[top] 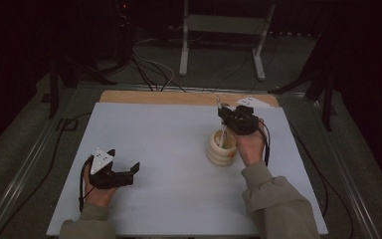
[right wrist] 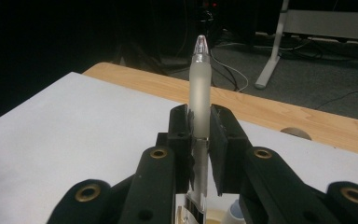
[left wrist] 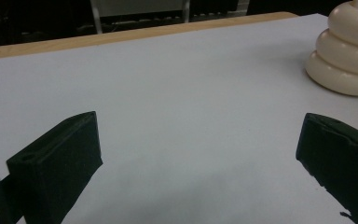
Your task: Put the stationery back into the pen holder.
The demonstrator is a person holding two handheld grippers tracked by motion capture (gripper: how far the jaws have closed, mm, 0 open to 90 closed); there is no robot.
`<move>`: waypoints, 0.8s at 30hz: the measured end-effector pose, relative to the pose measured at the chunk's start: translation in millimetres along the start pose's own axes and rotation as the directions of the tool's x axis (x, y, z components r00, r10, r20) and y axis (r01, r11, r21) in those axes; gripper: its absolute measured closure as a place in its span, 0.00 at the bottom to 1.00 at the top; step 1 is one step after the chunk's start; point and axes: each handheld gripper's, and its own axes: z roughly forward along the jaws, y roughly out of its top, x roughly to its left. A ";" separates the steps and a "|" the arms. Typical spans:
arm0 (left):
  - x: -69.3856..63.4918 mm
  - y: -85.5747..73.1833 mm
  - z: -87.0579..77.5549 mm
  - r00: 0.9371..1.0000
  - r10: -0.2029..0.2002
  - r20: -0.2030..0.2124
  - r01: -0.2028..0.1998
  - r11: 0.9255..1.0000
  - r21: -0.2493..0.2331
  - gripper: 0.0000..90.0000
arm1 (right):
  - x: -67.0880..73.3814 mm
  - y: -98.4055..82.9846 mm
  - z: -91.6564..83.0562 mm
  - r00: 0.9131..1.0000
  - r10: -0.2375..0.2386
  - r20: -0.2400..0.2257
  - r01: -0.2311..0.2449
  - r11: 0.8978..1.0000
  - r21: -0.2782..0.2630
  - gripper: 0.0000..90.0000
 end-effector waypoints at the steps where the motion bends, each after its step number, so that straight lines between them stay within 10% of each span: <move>1: 0.0 0.0 0.0 1.000 0.000 0.000 0.000 1.000 0.000 0.01 | -0.2 -0.6 -0.1 1.000 -0.004 0.002 0.004 1.000 0.000 0.89; 24: -0.2 0.2 -0.7 1.000 -0.002 -0.003 0.002 1.000 -0.003 0.01 | -5.3 -18.6 -6.8 0.999 -0.042 0.028 0.042 0.999 -0.013 0.89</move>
